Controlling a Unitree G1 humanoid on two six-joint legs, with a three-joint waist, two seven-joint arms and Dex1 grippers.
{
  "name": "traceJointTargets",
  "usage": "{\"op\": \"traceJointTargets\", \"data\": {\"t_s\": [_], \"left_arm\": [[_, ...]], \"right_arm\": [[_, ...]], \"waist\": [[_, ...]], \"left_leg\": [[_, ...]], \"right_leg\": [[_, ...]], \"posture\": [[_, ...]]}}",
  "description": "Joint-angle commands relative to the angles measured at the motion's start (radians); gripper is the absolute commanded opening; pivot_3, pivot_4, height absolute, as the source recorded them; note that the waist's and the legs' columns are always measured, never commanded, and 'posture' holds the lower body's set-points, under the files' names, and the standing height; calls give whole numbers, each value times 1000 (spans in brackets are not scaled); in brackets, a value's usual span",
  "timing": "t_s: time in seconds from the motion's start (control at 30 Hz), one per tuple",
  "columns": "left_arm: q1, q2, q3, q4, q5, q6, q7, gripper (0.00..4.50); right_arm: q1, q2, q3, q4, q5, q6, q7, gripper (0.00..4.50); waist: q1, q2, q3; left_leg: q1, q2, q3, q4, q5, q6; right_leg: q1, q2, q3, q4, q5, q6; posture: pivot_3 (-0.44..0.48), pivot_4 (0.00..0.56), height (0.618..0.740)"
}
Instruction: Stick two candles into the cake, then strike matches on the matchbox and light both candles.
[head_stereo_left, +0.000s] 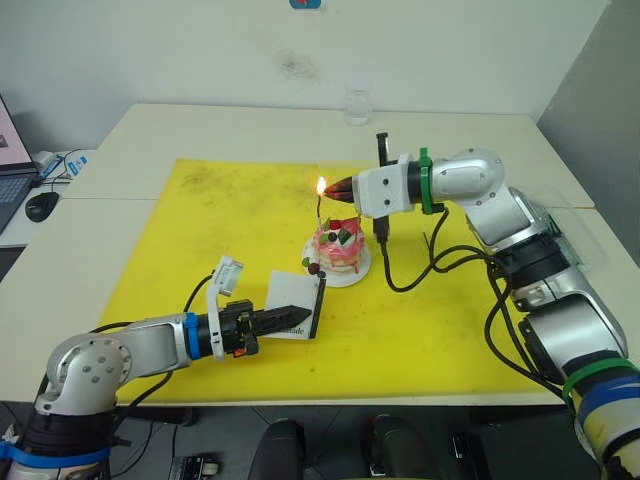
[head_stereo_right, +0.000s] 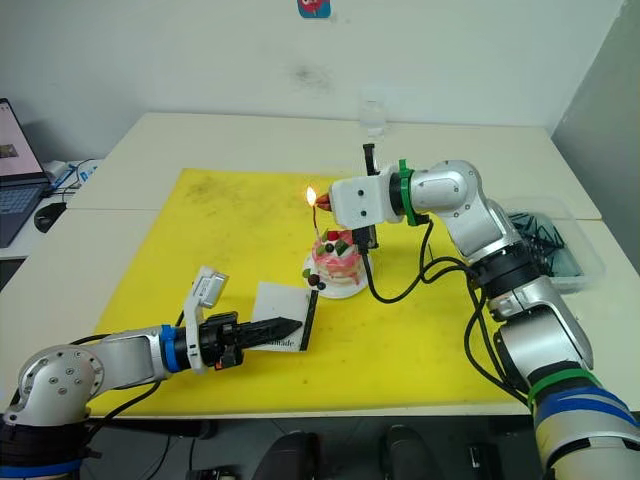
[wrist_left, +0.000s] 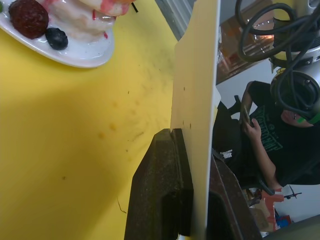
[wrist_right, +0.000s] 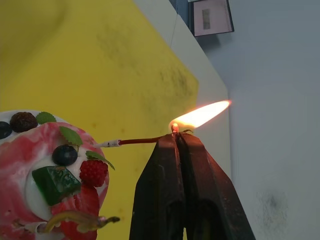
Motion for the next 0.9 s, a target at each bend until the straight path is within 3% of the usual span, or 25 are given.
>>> {"op": "traceJointTargets", "data": {"t_s": [0.03, 0.9], "left_arm": [[-1, -4, 12, -35, -3, -3, -3, 0], [-27, -6, 8, -19, 1, 6, -7, 0]], "right_arm": [[-43, 5, -12, 22, -19, -43, -23, 20], [-80, 14, -20, 106, -47, -101, -45, 20]], "waist": [[0, 0, 0], [0, 0, 0]], "left_leg": [[0, 0, 0, 0, 0, 0], [0, 0, 0, 0, 0, 0]], "right_leg": [[0, 0, 0, 0, 0, 0], [0, 0, 0, 0, 0, -1]], "posture": [[0, 150, 740], [0, 150, 740]]}}
